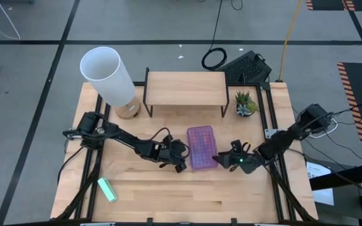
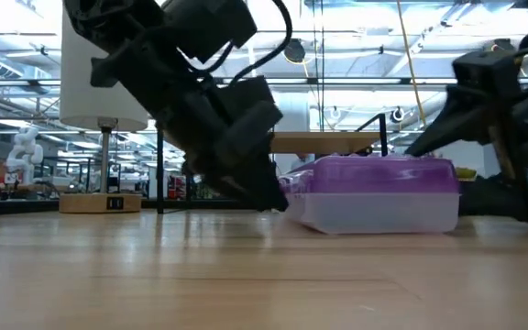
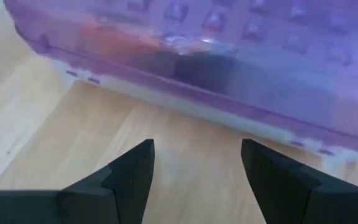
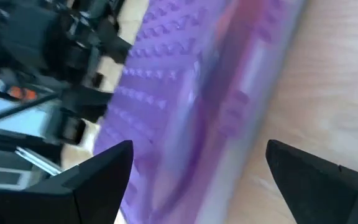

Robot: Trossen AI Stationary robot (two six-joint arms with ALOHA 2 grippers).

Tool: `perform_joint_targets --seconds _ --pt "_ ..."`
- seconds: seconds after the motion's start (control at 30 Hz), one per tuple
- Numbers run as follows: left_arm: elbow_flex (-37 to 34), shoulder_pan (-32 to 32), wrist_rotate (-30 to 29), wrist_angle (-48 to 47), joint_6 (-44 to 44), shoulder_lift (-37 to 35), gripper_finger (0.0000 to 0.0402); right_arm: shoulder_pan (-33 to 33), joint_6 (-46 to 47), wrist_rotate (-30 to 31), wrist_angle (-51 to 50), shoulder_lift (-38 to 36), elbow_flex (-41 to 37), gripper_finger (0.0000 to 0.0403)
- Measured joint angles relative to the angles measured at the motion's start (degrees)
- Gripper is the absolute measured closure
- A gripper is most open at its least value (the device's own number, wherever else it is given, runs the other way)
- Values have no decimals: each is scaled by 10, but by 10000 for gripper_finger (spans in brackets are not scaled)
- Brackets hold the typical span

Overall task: Pack school essentials
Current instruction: Put the transparent violet supply box on the shelf

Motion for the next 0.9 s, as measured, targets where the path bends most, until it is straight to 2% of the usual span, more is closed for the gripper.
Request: perform_joint_targets --seconds 0.2,0.4,0.53,0.73,0.9 --pt "-1 7 16 19 -2 21 156 -36 -36 -44 98 40 1 44" --pt "-1 6 18 24 -2 25 156 -67 -26 -70 122 56 1 44" --pt "-1 6 19 16 2 25 156 -72 -68 -80 175 64 7 44" --pt "-2 5 20 8 6 24 156 -66 -157 -58 230 24 29 44" --pt "-2 2 17 8 3 25 156 -62 -186 -71 210 4 32 44"
